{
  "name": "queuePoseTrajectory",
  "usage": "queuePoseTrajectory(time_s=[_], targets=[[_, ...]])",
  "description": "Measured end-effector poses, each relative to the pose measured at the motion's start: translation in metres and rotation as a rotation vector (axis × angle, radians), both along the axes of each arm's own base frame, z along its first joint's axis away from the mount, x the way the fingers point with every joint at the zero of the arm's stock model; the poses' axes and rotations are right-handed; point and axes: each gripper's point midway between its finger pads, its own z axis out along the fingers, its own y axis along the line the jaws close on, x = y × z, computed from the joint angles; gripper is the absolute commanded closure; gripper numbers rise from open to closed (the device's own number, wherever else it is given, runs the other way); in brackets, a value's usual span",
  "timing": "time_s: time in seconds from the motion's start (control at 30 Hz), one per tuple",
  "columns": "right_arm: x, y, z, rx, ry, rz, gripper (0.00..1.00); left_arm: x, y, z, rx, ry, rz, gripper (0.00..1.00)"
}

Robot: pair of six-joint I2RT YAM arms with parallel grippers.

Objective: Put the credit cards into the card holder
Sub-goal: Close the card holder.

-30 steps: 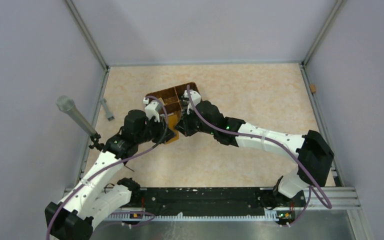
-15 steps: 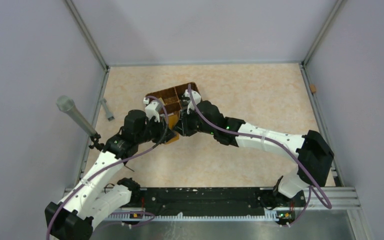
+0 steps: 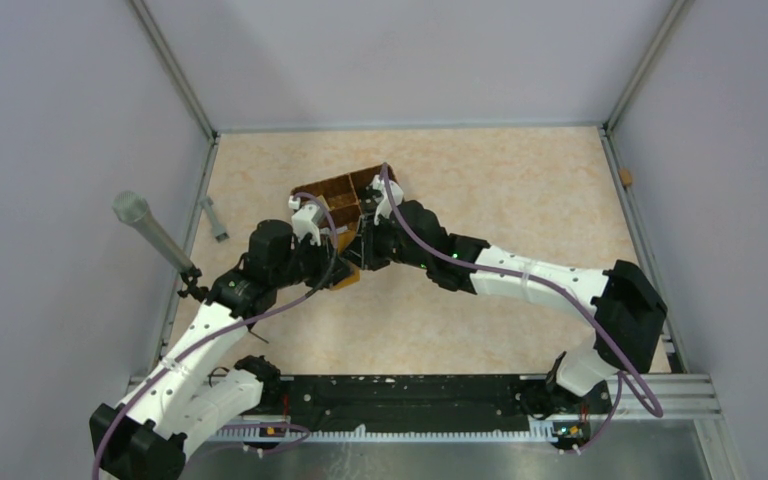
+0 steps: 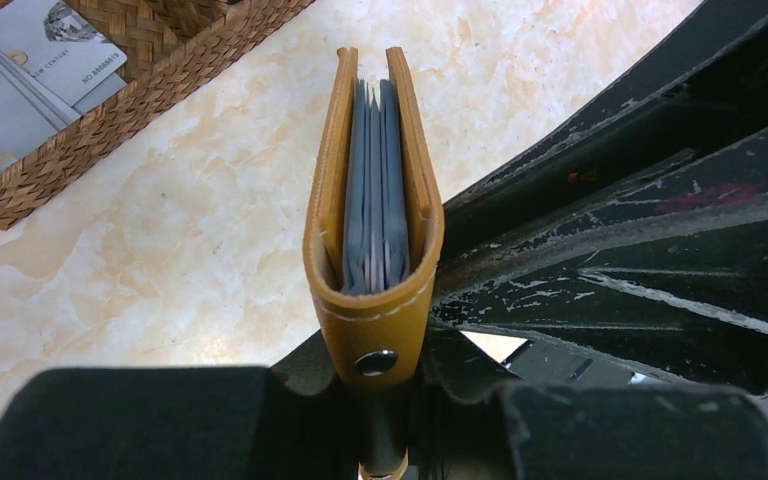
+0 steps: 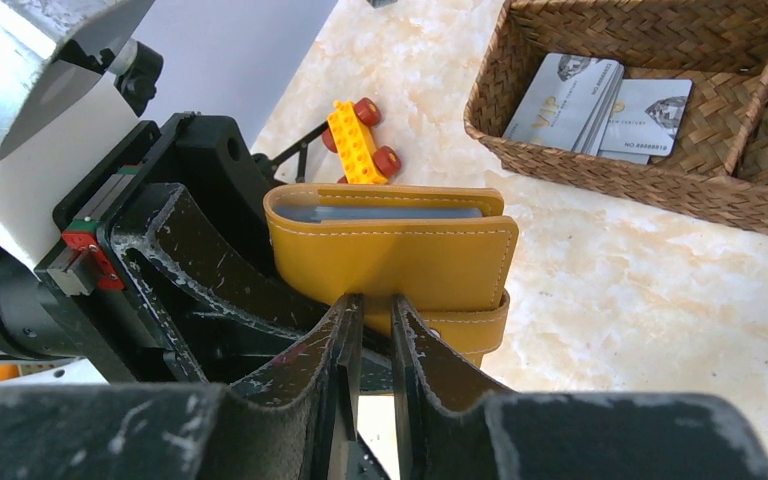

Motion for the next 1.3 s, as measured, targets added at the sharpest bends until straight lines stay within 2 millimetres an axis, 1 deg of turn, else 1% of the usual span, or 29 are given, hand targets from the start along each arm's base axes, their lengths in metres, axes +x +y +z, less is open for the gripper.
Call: queuePoseTrajectory(time_s=[0.27,0.43,0.57,0.77,0.83,0.93,0.97,1.03,1.13,1.17,1.23,1.3], targets=[[0.001,0.001,-0.001,0.008,0.017,-0.015,0.81,0.000,0.000,0.000,0.002,0.001,0.002,1.00],[0.002,0.001,0.002,0.017,0.013,-0.025,0.78,0.001,0.000,0.002,-0.010,-0.001,0.002,1.00],[0.005,0.000,0.011,0.036,-0.012,-0.039,0.69,0.003,-0.002,0.007,-0.044,-0.003,-0.006,1.00],[0.009,-0.010,0.037,0.065,-0.083,-0.069,0.59,0.002,-0.011,0.021,-0.123,-0.014,-0.059,1.00],[0.010,-0.015,0.046,0.072,-0.109,-0.082,0.50,0.001,-0.014,0.024,-0.141,-0.016,-0.072,1.00],[0.014,-0.028,0.065,0.090,-0.152,-0.111,0.37,0.000,-0.016,0.029,-0.163,-0.022,-0.091,1.00],[0.015,-0.032,0.071,0.100,-0.163,-0.117,0.34,0.000,-0.017,0.031,-0.169,-0.026,-0.096,1.00],[0.018,-0.051,0.085,0.130,-0.189,-0.128,0.32,-0.001,-0.018,0.034,-0.184,-0.031,-0.109,1.00],[0.026,-0.087,0.097,0.183,-0.212,-0.129,0.28,-0.003,-0.022,0.042,-0.223,-0.044,-0.143,1.00],[0.028,-0.097,0.099,0.199,-0.219,-0.123,0.27,-0.004,-0.024,0.045,-0.239,-0.047,-0.157,1.00],[0.025,-0.116,0.099,0.236,-0.230,-0.080,0.27,-0.008,-0.028,0.051,-0.276,-0.056,-0.195,1.00],[0.014,-0.124,0.094,0.260,-0.231,-0.012,0.27,-0.013,-0.033,0.059,-0.321,-0.071,-0.242,1.00]])
